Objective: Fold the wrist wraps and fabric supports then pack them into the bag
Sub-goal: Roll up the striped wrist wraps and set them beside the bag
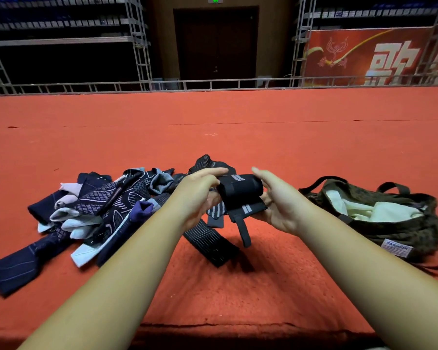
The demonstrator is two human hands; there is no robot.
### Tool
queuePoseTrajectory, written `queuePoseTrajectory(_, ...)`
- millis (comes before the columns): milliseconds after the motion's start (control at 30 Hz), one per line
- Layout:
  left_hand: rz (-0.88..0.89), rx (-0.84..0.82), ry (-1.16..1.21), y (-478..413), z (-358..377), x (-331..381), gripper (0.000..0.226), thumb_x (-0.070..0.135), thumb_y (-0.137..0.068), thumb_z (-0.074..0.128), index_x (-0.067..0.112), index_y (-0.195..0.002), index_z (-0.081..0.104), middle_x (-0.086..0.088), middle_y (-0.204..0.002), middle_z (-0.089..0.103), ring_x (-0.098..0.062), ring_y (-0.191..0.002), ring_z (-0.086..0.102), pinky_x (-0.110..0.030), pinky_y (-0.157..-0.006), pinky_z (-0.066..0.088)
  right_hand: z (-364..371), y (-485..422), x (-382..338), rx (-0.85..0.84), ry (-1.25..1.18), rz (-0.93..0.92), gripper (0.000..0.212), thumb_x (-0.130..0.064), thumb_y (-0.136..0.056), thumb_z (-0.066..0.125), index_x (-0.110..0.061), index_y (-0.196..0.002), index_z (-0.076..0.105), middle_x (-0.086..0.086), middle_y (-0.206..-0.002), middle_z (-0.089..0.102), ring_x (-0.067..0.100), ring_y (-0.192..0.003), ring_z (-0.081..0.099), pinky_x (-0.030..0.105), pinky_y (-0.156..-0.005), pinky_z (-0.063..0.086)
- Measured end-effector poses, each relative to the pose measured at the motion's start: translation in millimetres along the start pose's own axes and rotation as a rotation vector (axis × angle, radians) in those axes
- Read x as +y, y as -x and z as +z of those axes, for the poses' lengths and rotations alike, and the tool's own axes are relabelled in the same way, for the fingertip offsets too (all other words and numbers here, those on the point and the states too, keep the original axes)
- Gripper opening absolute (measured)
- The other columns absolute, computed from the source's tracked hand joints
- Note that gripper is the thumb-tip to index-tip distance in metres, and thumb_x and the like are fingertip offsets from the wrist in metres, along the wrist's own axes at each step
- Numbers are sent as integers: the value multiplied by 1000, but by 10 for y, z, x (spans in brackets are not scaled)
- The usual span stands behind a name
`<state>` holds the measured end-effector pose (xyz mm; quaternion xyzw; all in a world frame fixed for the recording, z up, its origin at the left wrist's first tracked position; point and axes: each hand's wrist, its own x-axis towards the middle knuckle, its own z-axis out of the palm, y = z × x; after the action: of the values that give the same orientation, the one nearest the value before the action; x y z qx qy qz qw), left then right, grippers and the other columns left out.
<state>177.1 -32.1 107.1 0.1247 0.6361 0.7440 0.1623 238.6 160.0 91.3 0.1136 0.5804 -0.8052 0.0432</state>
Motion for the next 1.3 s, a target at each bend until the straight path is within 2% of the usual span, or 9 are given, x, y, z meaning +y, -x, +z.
queuePoseTrajectory(200, -141, -130, -113, -43, 96, -202, 27, 32, -107, 62, 11, -117, 76, -10, -110, 81, -31, -95, 80, -39, -84, 64, -118, -32, 129, 102, 92, -137, 35, -7, -104, 54, -17, -133, 71, 6, -102, 76, 18, -71, 70, 33, -69, 60)
queuePoseTrajectory(333, -151, -112, -170, -153, 273, -458, 9, 12, -103, 66, 8, -104, 74, -6, -93, 80, -23, -74, 78, -29, -62, 63, -299, -44, 239, 211, 147, -179, 33, 0, -103, 58, -14, -129, 70, 16, -111, 79, 24, -82, 76, 30, -62, 61)
queuePoseTrajectory(400, -169, -117, -165, -272, 373, -596, 11, 7, -102, 66, 8, -105, 76, -9, -103, 81, -28, -89, 79, -39, -80, 66, -451, -129, 306, 290, 269, -193, 32, -7, -96, 66, -22, -124, 73, 14, -113, 80, 27, -92, 79, 39, -76, 66)
queuePoseTrajectory(467, -188, -131, -185, -393, 468, -746, 13, 4, -102, 65, 10, -99, 76, -7, -96, 81, -25, -83, 79, -33, -72, 64, -607, -204, 356, 357, 423, -191, 33, -19, -85, 70, -28, -116, 77, 8, -107, 82, 29, -98, 80, 52, -89, 65)
queuePoseTrajectory(633, -208, -93, -294, -745, 709, -1160, 7, 14, -93, 74, 11, -97, 79, -15, -105, 81, -40, -106, 77, -42, -88, 62, -944, -401, 453, 463, 714, -174, 33, -19, -94, 67, -26, -126, 75, 0, -108, 79, 21, -97, 76, 41, -90, 62)
queuePoseTrajectory(767, -171, -13, -435, -992, 856, -1411, 17, 16, -90, 80, 22, -88, 64, -15, -93, 79, -35, -86, 78, -56, -91, 63, -1219, -627, 560, 515, 850, -139, 43, -28, -94, 65, -24, -137, 68, 1, -123, 76, 20, -111, 71, 38, -101, 56)
queuePoseTrajectory(967, -68, 63, -742, -1184, 962, -1646, 32, 26, -90, 83, 17, -116, 67, -4, -105, 77, -22, -96, 73, -24, -76, 51, -1441, -783, 737, 577, 898, -145, 53, -31, -97, 69, -16, -147, 59, 1, -123, 72, 20, -122, 66, 26, -95, 47)
queuePoseTrajectory(1100, -46, 119, -805, -1200, 961, -1708, 47, 35, -90, 83, 13, -128, 67, 0, -111, 77, -19, -113, 68, -28, -90, 46, -1450, -845, 822, 601, 930, -178, 47, -30, -97, 68, -19, -142, 61, -6, -107, 68, 18, -115, 67, 26, -91, 44)
queuePoseTrajectory(1300, -103, 95, -789, -1170, 924, -1694, 53, 43, -93, 77, 14, -134, 62, 2, -118, 74, -21, -111, 70, -34, -96, 52, -1470, -806, 871, 591, 882, -187, 49, -42, -97, 68, -23, -143, 60, -8, -119, 72, 11, -112, 67, 31, -101, 51)
